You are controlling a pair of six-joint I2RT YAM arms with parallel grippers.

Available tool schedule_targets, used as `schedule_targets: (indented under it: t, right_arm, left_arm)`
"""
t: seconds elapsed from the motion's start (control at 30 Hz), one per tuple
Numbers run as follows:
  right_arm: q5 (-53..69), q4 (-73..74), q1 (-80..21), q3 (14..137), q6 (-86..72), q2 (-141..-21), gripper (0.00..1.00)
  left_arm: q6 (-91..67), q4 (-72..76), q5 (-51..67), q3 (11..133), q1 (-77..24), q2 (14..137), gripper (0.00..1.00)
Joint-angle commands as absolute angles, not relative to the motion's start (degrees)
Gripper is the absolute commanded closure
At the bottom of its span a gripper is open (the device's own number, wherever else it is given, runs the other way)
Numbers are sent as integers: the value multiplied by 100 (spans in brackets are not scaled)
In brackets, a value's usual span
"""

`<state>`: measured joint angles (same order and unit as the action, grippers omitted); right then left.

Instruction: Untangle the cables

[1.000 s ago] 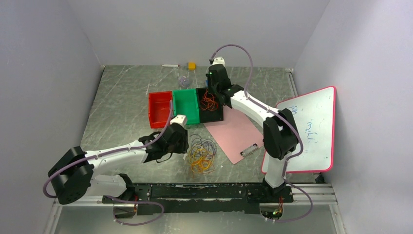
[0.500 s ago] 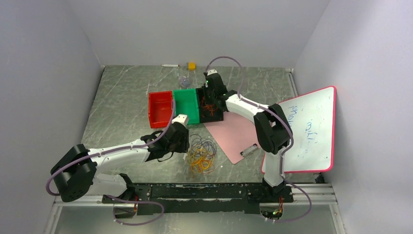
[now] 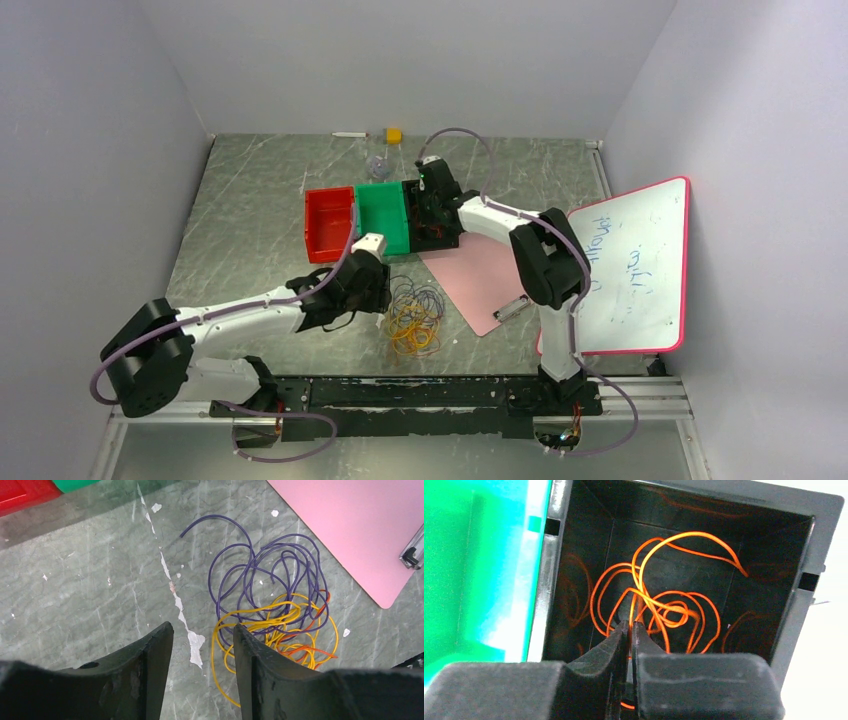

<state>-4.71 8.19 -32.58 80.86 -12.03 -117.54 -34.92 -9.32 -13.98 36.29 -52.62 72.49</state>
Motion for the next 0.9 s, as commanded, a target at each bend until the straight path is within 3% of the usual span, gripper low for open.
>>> schedule_targets:
  t: [0.0, 0.1, 0.3, 0.87]
  right_arm:
    - [-611, 833, -3237, 8085, -1229, -11301, 84]
    - [-694, 881, -3234, 8073, -1230, -11008, 61]
    - [-855, 945, -3234, 7890, -1260, -10182, 45]
    - [-130, 1033, -3227, 5548, -2143, -7538, 41]
  left_arm:
    - [-3481, -848, -1422, 3705, -5291, 7030, 45]
    - [-3480, -793, -1414, 3621, -5292, 6825, 41]
    - [-3429, -933, -1494, 3658, -5293, 6585, 39]
    - [-3145, -791, -713, 3855, -5292, 7002, 46]
